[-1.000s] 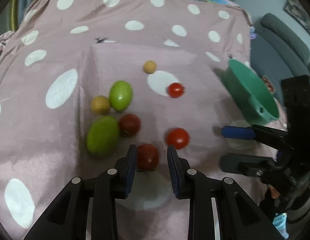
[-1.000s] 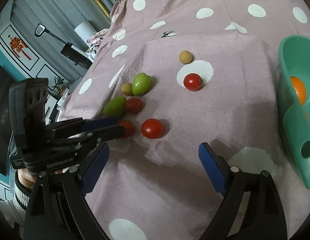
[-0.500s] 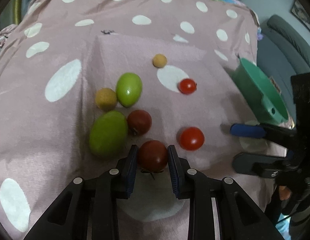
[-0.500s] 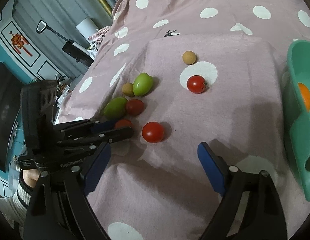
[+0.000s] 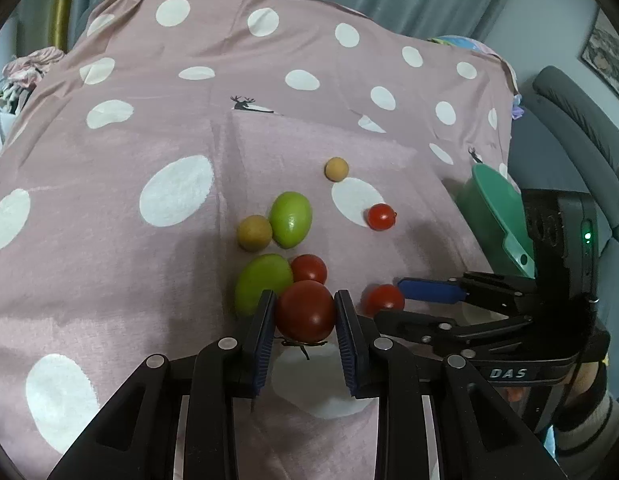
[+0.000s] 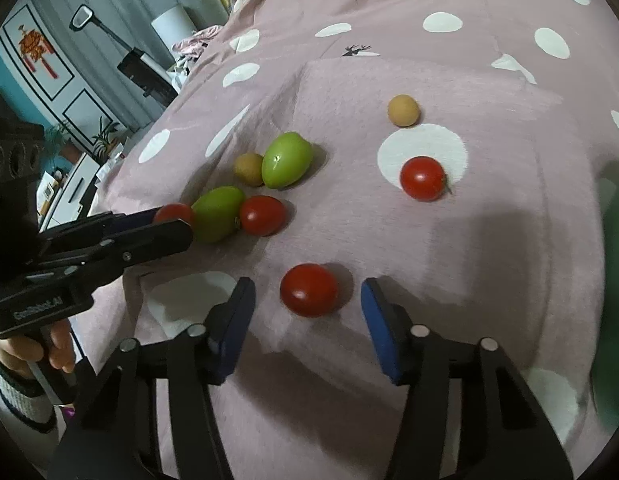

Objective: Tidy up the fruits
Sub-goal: 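Close the left tool on the large red tomato and lift it, then carry the red tomato in the left tool toward the green bowl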

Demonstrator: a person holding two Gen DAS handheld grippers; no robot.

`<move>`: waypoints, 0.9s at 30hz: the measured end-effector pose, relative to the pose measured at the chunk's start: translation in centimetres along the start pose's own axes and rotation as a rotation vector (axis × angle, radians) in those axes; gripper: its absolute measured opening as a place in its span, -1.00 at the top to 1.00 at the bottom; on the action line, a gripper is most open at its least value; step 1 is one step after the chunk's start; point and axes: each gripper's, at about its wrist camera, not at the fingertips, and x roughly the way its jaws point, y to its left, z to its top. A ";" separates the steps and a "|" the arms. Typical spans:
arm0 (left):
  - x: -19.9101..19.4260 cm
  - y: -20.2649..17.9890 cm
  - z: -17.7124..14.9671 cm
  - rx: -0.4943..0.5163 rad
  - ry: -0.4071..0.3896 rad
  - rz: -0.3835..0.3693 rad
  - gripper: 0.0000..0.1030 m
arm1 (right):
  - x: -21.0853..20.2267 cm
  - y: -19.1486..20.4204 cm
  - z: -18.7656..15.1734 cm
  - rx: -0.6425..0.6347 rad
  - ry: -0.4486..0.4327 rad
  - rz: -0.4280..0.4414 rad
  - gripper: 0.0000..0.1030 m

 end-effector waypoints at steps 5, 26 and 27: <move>0.0 0.1 0.1 -0.005 0.000 -0.013 0.45 | 0.6 0.1 0.4 -0.017 -0.005 -0.020 0.26; -0.5 -1.9 -0.2 0.025 0.000 -0.048 0.45 | -5.4 -2.3 -2.5 0.129 -0.114 0.079 0.41; -0.5 -2.1 -0.3 0.027 -0.001 -0.048 0.45 | -5.8 -2.5 -2.7 0.136 -0.120 0.076 0.41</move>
